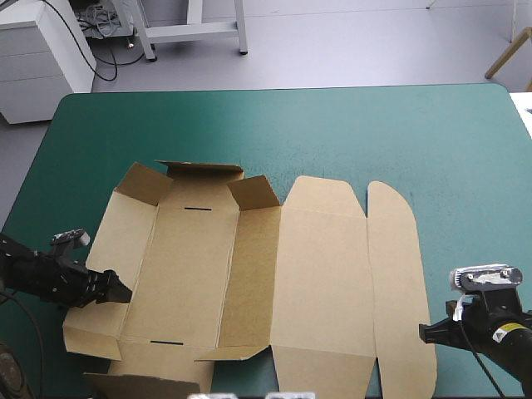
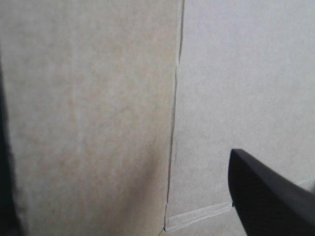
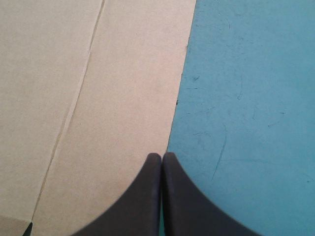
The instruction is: Fold the box
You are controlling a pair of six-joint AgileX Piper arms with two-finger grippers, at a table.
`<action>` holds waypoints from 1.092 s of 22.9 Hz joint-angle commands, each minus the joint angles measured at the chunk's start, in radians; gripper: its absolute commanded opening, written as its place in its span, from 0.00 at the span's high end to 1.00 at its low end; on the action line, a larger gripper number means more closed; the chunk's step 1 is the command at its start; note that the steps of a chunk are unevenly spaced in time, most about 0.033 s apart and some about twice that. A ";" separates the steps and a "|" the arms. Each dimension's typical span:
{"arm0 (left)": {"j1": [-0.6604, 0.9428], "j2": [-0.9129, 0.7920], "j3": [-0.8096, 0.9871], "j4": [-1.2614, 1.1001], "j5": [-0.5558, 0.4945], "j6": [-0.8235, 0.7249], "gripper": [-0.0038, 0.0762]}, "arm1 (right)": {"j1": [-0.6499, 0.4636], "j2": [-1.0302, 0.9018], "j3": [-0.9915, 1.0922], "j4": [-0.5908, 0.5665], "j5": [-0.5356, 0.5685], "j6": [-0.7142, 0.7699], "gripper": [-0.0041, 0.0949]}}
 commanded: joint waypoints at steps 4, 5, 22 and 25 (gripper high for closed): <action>-0.019 -0.024 -0.018 -0.027 0.107 -0.009 0.54 | -0.006 0.006 -0.026 0.014 -0.051 -0.008 0.98; -0.019 -0.024 -0.018 -0.028 0.107 -0.009 0.68 | -0.006 0.006 -0.026 0.014 -0.051 -0.008 0.98; -0.165 -0.037 -0.161 -0.015 0.084 -0.041 0.96 | -0.006 0.006 -0.026 0.014 -0.051 -0.008 0.98; -0.366 -0.037 -0.334 0.114 -0.001 -0.135 0.96 | -0.006 0.008 -0.026 0.014 -0.051 -0.008 0.98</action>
